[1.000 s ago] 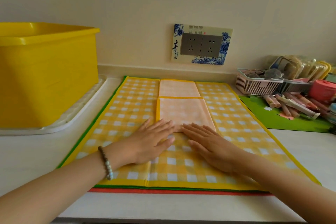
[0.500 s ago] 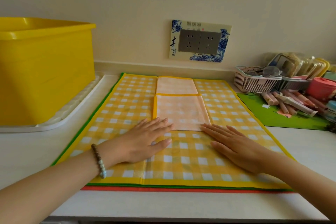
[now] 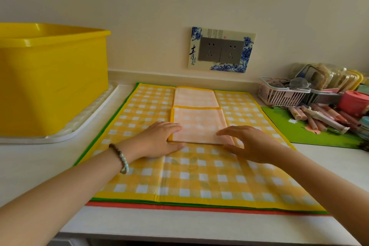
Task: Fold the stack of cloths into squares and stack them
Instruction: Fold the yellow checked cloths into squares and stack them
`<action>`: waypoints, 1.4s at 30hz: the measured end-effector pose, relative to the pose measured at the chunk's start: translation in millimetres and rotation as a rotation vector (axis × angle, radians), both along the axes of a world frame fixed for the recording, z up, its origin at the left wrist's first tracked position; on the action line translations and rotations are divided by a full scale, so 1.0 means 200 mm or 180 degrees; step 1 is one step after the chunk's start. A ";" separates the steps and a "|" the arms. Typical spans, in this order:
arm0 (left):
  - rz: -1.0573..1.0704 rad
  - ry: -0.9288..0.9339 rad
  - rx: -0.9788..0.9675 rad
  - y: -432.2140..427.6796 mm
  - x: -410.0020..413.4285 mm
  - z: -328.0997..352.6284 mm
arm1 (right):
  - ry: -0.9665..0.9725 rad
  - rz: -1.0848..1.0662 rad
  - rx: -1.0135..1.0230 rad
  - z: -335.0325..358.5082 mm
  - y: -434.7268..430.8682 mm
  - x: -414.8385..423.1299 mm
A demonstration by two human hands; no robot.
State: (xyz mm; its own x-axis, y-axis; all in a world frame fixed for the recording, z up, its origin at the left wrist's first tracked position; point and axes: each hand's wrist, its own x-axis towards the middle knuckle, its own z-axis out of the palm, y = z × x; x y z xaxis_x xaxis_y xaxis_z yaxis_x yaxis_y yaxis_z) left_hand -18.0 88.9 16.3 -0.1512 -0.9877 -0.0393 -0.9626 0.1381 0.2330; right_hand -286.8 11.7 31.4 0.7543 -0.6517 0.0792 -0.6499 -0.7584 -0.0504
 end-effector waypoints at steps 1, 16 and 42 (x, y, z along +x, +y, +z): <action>0.0039 0.0037 0.0007 -0.01 0.00 0.00 | 0.0066 0.0020 -0.0039 0.01 0.00 0.02; -0.0642 0.0017 -0.0296 0.08 0.06 0.03 | -0.0744 0.0744 -0.0513 0.00 0.27 -0.12; -0.0543 0.0450 -0.0576 0.12 0.04 0.01 | -0.1131 0.0115 0.1073 -0.08 0.08 -0.10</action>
State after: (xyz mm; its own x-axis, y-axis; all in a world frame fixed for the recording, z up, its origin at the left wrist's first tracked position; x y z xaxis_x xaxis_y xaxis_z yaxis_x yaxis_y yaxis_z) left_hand -10.9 112.9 17.7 -0.3073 -0.9365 0.1686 -0.8816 0.3469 0.3202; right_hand -307.6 26.9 15.2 0.7415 -0.6593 0.1249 -0.5216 -0.6834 -0.5107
